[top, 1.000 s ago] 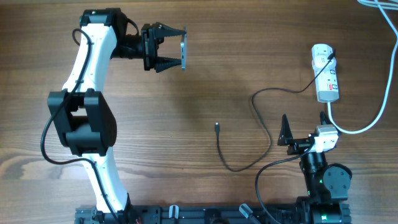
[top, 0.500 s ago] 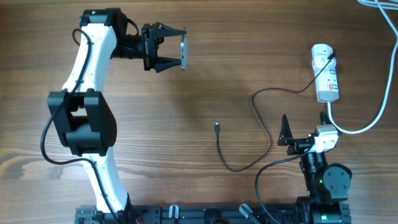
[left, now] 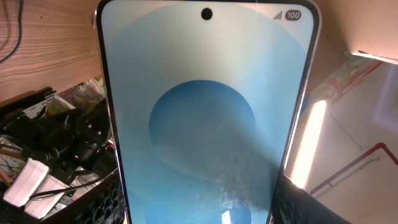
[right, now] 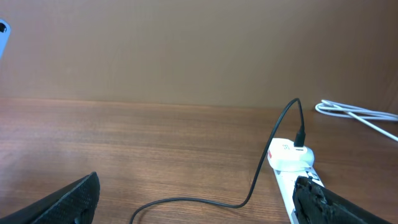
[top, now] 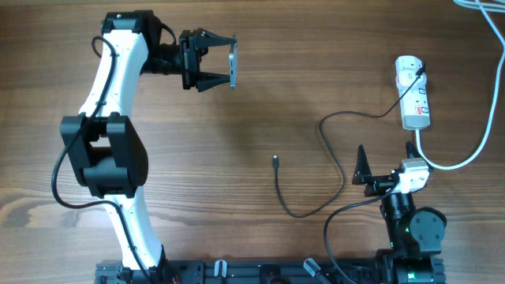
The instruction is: Plug charger to phone and switch on socket
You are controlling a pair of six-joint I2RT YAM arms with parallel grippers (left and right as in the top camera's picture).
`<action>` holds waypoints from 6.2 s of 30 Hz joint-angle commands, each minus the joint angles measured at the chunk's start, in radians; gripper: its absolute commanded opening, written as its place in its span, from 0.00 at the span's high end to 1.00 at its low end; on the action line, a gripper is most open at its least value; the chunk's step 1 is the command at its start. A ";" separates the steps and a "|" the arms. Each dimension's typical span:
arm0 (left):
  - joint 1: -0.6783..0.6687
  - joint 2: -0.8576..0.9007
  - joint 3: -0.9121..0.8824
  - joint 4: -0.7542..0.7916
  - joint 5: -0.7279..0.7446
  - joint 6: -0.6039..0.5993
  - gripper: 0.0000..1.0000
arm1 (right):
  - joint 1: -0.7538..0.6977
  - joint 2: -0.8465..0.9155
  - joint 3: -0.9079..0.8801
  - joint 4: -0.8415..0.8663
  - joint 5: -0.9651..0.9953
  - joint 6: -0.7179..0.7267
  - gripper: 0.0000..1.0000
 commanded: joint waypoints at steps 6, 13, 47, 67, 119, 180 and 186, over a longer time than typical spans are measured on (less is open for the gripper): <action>0.002 -0.043 0.001 -0.004 0.056 0.021 0.35 | 0.003 -0.004 -0.001 0.004 0.014 -0.012 0.00; 0.002 -0.043 0.001 -0.005 0.056 0.021 0.35 | 0.003 -0.004 -0.001 0.004 0.015 -0.012 0.00; 0.002 -0.043 0.001 -0.003 0.053 0.021 0.34 | 0.011 0.848 0.703 0.748 -1.446 0.902 0.00; 0.002 -0.043 0.001 0.004 0.030 0.021 0.34 | 0.150 1.120 1.206 -0.594 -0.145 0.261 0.00; -0.002 -0.043 0.001 0.003 -0.056 -0.033 0.35 | 0.857 1.898 2.015 -0.975 0.569 0.694 0.62; -0.006 -0.043 0.001 0.008 -0.054 -0.033 0.75 | 0.818 1.841 2.015 -1.006 0.548 2.083 0.96; -0.006 -0.043 0.001 0.008 -0.054 -0.033 0.87 | 0.819 1.841 2.015 -1.005 0.537 2.080 0.96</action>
